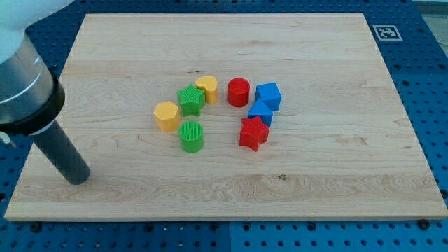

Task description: Move green circle diagonally to the green star

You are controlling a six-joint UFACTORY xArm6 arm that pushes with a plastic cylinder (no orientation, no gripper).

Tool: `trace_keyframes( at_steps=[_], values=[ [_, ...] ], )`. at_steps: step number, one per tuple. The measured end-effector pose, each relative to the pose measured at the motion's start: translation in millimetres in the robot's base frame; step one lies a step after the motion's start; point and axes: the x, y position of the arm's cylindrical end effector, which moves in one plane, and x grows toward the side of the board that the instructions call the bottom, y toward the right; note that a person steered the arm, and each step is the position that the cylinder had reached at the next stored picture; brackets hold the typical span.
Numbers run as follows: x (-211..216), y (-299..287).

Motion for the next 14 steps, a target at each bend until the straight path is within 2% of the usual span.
trace_keyframes(
  at_steps=[1, 3, 4, 7, 9, 14],
  values=[
    [0.0, 4.2],
    [-7.3, 78.7],
    [-17.5, 95.8],
    [-29.8, 95.8],
    [-57.6, 95.9],
    [-47.1, 113.2]
  ],
)
